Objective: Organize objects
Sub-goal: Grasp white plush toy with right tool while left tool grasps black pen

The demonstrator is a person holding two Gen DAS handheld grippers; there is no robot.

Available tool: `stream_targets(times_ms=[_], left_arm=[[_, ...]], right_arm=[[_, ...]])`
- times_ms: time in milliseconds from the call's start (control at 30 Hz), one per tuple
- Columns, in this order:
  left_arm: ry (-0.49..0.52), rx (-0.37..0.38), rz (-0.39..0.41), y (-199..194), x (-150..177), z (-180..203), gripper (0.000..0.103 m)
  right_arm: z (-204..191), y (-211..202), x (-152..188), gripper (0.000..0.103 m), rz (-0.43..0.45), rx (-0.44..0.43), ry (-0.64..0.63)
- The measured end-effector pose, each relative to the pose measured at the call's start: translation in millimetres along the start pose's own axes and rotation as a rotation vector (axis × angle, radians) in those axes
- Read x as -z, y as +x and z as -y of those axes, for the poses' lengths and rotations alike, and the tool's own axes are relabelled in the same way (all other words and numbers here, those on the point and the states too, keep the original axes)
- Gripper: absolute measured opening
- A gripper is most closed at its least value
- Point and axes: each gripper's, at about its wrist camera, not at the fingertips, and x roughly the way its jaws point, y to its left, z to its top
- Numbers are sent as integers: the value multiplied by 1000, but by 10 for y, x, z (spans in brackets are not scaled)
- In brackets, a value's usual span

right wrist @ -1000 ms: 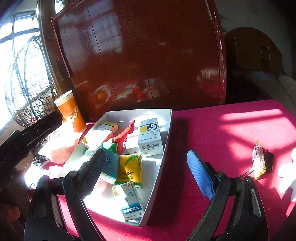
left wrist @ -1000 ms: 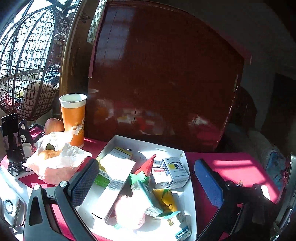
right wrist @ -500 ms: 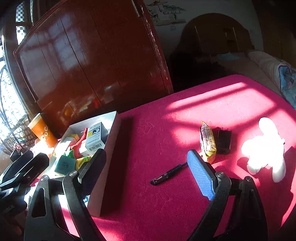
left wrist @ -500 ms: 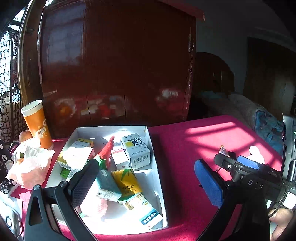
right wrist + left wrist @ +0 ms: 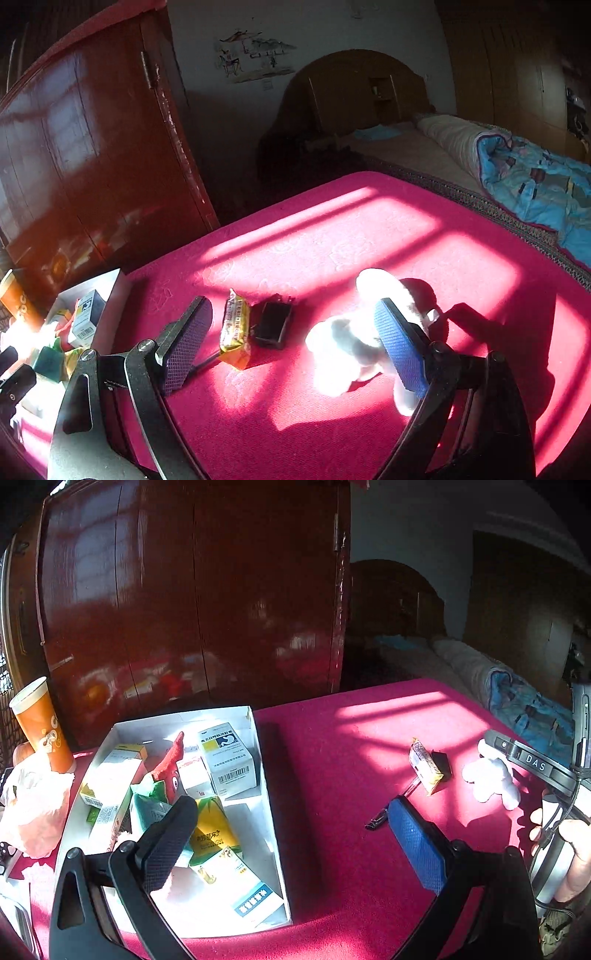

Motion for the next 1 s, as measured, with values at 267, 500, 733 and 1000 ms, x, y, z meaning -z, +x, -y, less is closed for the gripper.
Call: stream_targets(times_ms=[267,500,733,1000], left_arm=[[34,47,-69,265,74,228,103],[162,115,-126,667,78,641,103],[223,153,-204,1219,85,873,103],[280,285,-271,1593,132,1032,88]], right_arm=[[821,358,13,90,-125,26,157],[556,606,88,90,-182,-107,80],[573,639,160,90,-206,-84,69],[606,644,156,90,-202,-100,81]])
